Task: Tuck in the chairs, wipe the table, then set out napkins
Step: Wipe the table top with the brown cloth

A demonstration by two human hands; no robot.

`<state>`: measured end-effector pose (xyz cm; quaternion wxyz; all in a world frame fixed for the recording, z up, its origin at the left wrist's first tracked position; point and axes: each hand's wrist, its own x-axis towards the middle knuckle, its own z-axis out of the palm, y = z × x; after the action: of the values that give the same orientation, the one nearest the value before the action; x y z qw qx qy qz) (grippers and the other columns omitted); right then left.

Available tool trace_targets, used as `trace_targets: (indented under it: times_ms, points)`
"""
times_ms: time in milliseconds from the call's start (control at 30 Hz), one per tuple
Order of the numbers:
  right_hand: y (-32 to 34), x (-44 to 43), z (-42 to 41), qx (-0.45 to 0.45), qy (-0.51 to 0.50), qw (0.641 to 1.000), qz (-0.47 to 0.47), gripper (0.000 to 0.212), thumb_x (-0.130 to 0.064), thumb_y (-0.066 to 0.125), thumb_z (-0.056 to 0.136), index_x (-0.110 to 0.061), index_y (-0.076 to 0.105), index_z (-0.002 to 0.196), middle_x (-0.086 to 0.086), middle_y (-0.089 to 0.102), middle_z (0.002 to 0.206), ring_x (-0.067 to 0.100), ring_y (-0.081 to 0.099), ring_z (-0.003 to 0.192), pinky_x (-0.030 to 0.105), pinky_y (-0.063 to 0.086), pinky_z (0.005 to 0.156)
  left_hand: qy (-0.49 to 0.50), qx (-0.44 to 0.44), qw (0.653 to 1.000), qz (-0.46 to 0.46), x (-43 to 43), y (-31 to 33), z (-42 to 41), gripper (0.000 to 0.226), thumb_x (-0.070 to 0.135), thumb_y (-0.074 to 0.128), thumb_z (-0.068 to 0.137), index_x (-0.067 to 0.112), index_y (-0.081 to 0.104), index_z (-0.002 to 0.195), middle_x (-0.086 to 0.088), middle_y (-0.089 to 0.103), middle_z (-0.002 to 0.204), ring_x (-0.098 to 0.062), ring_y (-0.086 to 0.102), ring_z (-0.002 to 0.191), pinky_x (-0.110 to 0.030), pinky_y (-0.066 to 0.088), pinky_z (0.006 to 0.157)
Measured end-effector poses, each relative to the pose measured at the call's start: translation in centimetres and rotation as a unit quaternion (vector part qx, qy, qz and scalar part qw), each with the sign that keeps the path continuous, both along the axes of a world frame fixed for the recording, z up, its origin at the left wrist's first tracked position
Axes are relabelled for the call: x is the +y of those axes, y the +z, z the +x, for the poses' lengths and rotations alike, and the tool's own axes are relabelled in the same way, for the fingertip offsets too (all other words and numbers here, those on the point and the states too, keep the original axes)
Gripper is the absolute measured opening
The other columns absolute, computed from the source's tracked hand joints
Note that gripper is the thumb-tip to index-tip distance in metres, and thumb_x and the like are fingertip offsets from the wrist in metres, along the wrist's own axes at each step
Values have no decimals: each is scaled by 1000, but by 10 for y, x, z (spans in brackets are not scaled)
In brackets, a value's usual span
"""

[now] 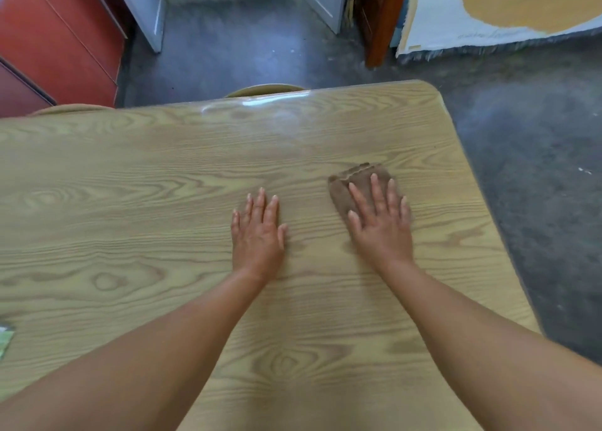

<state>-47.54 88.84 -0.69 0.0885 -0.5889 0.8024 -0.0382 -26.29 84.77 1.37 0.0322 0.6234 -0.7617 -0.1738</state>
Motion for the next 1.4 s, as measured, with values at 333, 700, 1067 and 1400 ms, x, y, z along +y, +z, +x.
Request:
trace_targets:
  times_ms: [333,700,1067,1400]
  points:
    - [5,-118,90,-18,34,996,81,55,-48,20,101,-45,-1,151,-4,-20,161,30,-24,146,54,-14,116,60,-26,998,-9,-13,-3,88,49,31,36,103,30,28,152,7,12,163,-19,5,151,-43,5,119]
    - [6,36,195,-21,175,982,70,65,-55,-4,83,-51,-2,147,-10,-15,161,23,-22,147,47,-17,114,32,9,999,1,62,4,148,48,23,42,100,23,38,148,4,23,161,-20,15,150,-41,12,117]
    - [15,168,353,-73,181,980,-26,52,-25,41,86,-43,52,133,-10,50,145,24,49,132,34,25,105,32,7,998,50,157,28,289,40,16,43,98,20,52,136,5,35,155,-18,32,143,-34,26,110]
    - [94,130,412,-538,6,843,28,46,15,50,85,-10,66,120,-2,67,109,-6,63,90,10,47,83,238,226,927,180,156,72,348,41,33,48,98,10,52,132,-12,62,126,-30,58,116,-36,45,96]
